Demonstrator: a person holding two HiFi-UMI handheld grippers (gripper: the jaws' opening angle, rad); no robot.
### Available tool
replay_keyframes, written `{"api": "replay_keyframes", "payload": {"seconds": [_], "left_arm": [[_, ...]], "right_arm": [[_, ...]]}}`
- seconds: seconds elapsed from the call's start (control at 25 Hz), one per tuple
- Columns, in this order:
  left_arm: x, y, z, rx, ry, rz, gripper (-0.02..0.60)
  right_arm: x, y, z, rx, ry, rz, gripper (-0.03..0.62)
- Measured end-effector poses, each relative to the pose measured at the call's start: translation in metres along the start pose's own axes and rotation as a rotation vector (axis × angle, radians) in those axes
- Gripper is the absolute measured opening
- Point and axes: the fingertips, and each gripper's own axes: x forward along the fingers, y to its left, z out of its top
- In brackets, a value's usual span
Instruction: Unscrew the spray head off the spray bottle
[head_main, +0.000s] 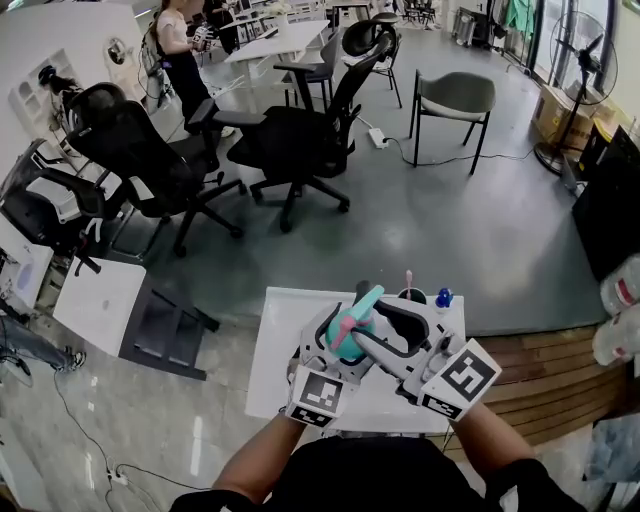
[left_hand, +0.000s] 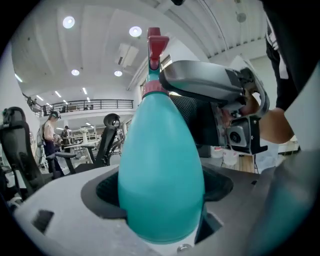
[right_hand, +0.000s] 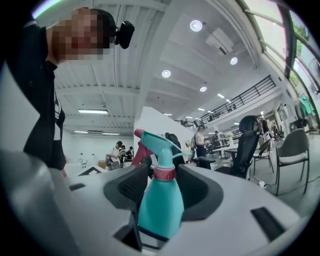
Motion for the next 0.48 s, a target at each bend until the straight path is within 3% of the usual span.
{"api": "replay_keyframes", "payload": {"seconds": [0.24,0.48], "left_arm": [[0.0028,0.0009,0.0035,0.022,0.005,0.066,0.43],[-0.0011,-0.0049,-0.003,0.024,0.008,0.021,0.43]], "right_arm": [[0.005,-0.0035,0.0058,0.009,-0.017,-0.098,0.153],[0.0018,0.0021,0.0072,0.007,-0.002,-0.063,0.14]]}}
